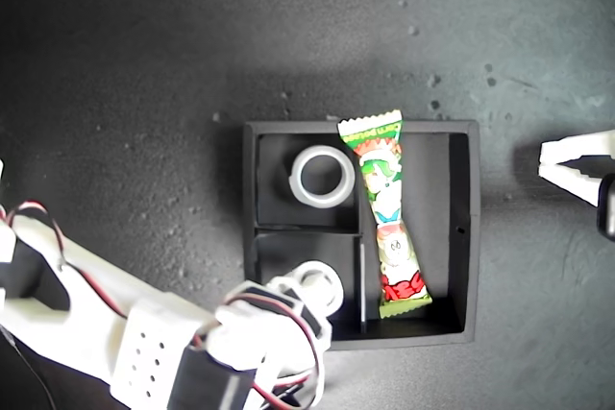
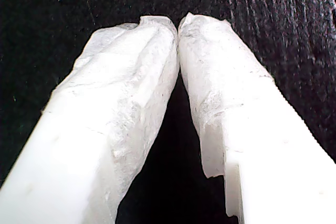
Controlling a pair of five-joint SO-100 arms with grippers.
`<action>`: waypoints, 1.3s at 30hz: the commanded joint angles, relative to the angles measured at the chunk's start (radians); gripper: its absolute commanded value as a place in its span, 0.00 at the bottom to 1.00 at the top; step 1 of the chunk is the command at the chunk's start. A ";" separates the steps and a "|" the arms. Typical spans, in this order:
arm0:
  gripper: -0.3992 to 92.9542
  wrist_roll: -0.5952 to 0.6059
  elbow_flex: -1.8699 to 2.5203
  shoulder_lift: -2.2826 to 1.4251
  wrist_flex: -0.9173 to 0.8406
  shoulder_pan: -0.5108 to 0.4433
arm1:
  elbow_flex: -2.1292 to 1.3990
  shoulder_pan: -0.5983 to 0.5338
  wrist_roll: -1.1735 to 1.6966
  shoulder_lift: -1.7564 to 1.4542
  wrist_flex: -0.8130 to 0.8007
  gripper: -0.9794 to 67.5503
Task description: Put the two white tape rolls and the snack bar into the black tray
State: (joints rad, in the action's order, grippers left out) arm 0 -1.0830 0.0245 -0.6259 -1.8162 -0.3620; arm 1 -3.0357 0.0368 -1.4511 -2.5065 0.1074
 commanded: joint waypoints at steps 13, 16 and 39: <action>0.17 -0.032 0.129 -0.184 -0.020 -0.006 | -0.005 -0.014 -0.008 -0.018 -0.003 0.01; 0.12 -0.034 0.328 -0.373 -0.020 0.032 | -0.002 -0.017 -0.009 -0.020 0.021 0.01; 0.01 0.029 2.111 -1.465 0.568 0.313 | -0.087 0.057 0.032 -0.508 0.724 0.01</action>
State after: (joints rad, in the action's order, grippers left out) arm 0 -1.0324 2.0003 -2.0233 -1.3269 -0.0583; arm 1 -3.1124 0.0798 -1.5064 -3.0005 0.7716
